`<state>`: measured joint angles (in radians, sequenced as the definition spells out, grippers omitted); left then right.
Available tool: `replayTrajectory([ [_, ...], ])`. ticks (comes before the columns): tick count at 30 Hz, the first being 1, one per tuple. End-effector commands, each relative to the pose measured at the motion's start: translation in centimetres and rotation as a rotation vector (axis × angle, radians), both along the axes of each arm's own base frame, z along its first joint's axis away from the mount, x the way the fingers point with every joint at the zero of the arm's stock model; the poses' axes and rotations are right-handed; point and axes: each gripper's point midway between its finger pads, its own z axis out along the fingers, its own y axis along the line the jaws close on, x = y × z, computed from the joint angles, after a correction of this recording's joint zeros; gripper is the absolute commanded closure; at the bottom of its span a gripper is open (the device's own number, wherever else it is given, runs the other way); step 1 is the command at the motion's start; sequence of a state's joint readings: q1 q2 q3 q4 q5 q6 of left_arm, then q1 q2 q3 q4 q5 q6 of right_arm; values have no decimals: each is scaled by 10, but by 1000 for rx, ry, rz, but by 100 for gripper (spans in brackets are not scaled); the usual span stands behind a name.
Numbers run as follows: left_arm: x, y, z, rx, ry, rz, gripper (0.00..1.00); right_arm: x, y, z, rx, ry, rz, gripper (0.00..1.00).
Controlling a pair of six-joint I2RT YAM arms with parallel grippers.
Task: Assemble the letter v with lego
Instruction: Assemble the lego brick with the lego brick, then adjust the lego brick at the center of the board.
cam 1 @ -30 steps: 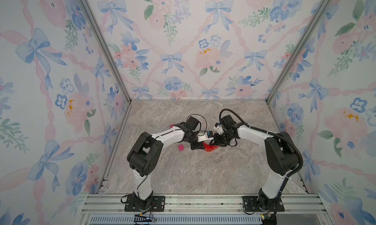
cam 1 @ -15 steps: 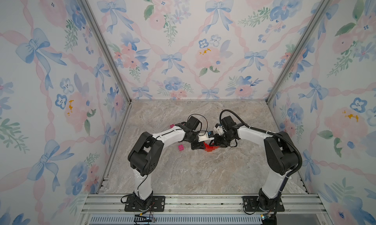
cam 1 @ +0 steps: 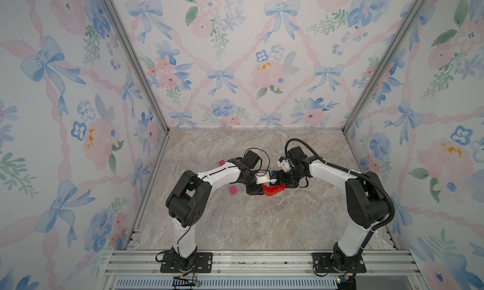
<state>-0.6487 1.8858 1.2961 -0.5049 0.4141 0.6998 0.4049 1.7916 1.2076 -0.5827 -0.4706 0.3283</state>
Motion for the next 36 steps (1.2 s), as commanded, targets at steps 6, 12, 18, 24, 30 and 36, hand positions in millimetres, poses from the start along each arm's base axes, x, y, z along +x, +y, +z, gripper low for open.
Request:
replayTrajectory([
  [6, -3, -7, 35, -66, -20, -31, 26, -2, -25, 40, -52, -44, 36, 23],
  [12, 14, -5, 104, -191, -59, 111, 8, -6, -44, 73, -224, -274, 397, 16],
  [18, 8, 12, 163, -411, 91, 334, 2, 1, -24, 75, -313, -467, 846, 18],
  [24, 38, 89, 198, -511, -61, 840, 2, -9, 9, 61, -298, -488, 1084, 19],
  [30, 33, 141, 215, -639, -106, 985, 3, -21, 26, 28, -321, -465, 1194, 24],
  [36, 30, 162, 222, -665, -148, 1023, 6, -26, 34, 8, -306, -442, 1225, 30],
])
